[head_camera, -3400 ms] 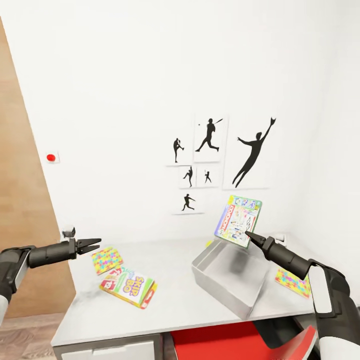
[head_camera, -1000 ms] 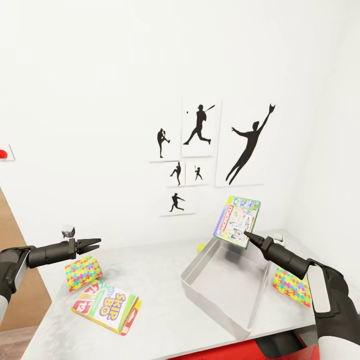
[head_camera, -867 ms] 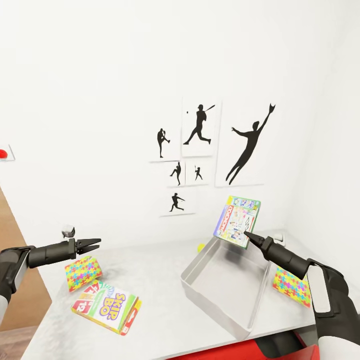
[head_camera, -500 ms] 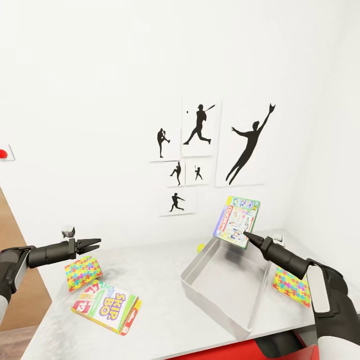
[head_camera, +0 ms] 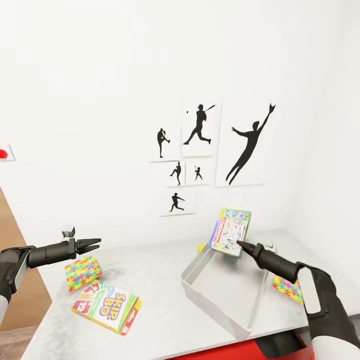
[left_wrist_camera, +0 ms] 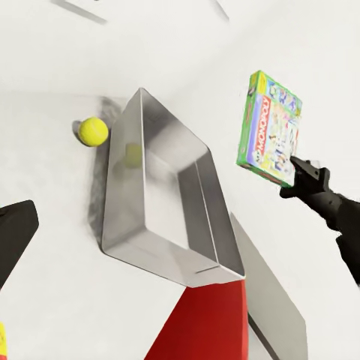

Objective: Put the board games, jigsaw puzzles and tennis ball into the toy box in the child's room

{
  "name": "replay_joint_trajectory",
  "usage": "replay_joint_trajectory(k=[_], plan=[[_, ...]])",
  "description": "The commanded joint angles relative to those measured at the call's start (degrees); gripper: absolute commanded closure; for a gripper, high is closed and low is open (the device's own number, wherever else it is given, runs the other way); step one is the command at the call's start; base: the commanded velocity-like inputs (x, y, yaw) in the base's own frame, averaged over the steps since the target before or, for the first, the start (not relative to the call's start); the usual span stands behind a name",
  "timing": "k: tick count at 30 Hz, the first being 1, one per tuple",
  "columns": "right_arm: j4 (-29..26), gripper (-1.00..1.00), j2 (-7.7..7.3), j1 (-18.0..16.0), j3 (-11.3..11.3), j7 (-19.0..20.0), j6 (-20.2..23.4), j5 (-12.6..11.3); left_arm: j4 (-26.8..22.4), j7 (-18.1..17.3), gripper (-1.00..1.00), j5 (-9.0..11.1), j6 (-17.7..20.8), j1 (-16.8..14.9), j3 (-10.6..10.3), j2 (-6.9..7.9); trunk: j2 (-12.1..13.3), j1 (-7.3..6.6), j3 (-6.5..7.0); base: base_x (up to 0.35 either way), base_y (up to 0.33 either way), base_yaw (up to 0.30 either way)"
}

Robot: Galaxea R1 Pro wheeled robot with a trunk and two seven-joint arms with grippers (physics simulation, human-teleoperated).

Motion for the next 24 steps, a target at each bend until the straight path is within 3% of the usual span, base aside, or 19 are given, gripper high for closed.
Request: replay_joint_trajectory(k=[1,3,9,12,17,24], plan=[[2.2,1.0,-0.18,-0.4,0.0,-1.1,0.6,-0.8,0.0,-0.3,-1.0,-0.1,0.6,0.0,0.1,0.02,-0.1,0.02,-0.02,0.0,0.0,0.0],[5.8,1.0,-0.5,-1.9,0.1,-3.4,0.6,-0.9,0.0,-0.3,-1.0,-0.2,0.6,0.0,0.1,0.0,-0.1,0.02,-0.02,0.0,0.0,0.0],[18.4,1.0,-2.18,-10.7,0.1,-9.6,1.0,-0.8,0.0,-0.3,-1.0,-0.2,0.6,0.0,0.1,-0.01,-0.1,0.02,-0.02,0.0,0.0,0.0],[24.7,1.0,-4.06,-14.6,0.1,-11.6,1.0,-1.1,0.0,-0.2,-1.0,-0.2,0.6,0.0,0.1,-0.01,-0.1,0.02,-0.02,0.0,0.0,0.0],[27.9,1.0,-6.13,-16.6,0.0,-12.5,0.9,-1.3,0.0,-0.2,-1.0,-0.2,0.6,0.0,0.0,-0.02,-0.1,0.02,-0.02,0.0,0.0,0.0],[28.5,1.0,-7.47,-17.1,-0.1,-12.7,0.9,-1.2,0.0,-0.2,-1.0,-0.3,0.6,0.0,0.0,-0.02,-0.1,0.02,-0.02,0.0,0.0,0.0]])
